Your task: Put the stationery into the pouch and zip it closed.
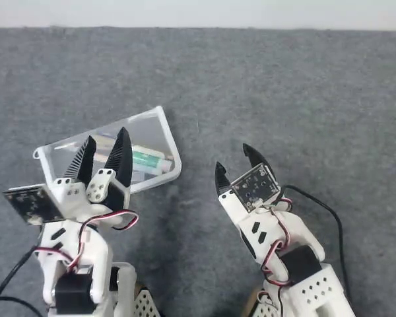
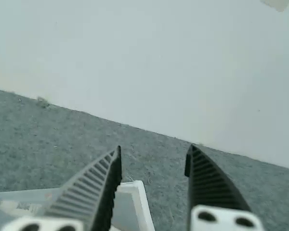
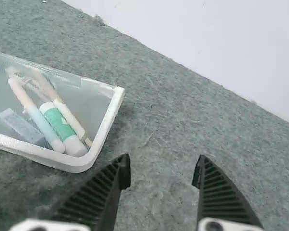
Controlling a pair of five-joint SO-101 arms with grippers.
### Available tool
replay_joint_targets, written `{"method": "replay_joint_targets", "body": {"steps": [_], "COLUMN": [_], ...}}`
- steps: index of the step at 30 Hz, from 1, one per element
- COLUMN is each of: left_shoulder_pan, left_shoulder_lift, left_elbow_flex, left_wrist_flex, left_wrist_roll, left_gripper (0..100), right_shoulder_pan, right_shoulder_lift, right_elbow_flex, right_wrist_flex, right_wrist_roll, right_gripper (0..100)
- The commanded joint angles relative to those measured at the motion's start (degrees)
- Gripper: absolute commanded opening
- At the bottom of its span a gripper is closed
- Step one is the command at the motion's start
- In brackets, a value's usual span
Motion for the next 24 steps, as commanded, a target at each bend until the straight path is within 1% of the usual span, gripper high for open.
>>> {"method": "replay_joint_targets", "body": {"steps": [1, 4, 7, 10, 13, 16, 20, 24], "left_shoulder_pan": [-0.1, 0.1, 0.4, 0.4, 1.1, 3.9, 7.3, 9.8], "left_shoulder_lift": [-1.1, -1.1, -1.1, -1.1, -1.1, -1.1, -1.1, -1.1], "left_elbow_flex": [-3.2, -3.1, -3.2, -2.5, -1.9, -1.8, 0.0, 3.6], "left_wrist_flex": [-0.6, -0.6, -1.4, -3.6, -4.1, -3.8, -4.7, -8.4], "left_wrist_roll": [1.1, 1.1, 0.3, -2.5, -2.9, -4.9, -7.8, -9.7], "left_gripper": [20, 18, 9, 1, 1, 1, 1, 1], "right_shoulder_pan": [-0.1, -0.1, 0.0, 0.0, 1.2, 4.0, 6.1, 6.8], "right_shoulder_lift": [-1.3, -1.3, -1.4, -1.4, -1.4, -1.5, -1.5, -1.5], "right_elbow_flex": [-0.6, -0.6, -0.6, -1.0, -0.9, -0.8, -1.1, -1.1], "right_wrist_flex": [-1.4, -1.4, -1.4, -1.5, -3.2, -4.8, -5.1, -5.1], "right_wrist_roll": [0.7, 0.5, 0.4, 0.6, 0.8, 0.8, 0.4, 0.3], "right_gripper": [20.5, 20.5, 20.0, 12.9, 5.7, 0.6, 0.8, 0.8]}}
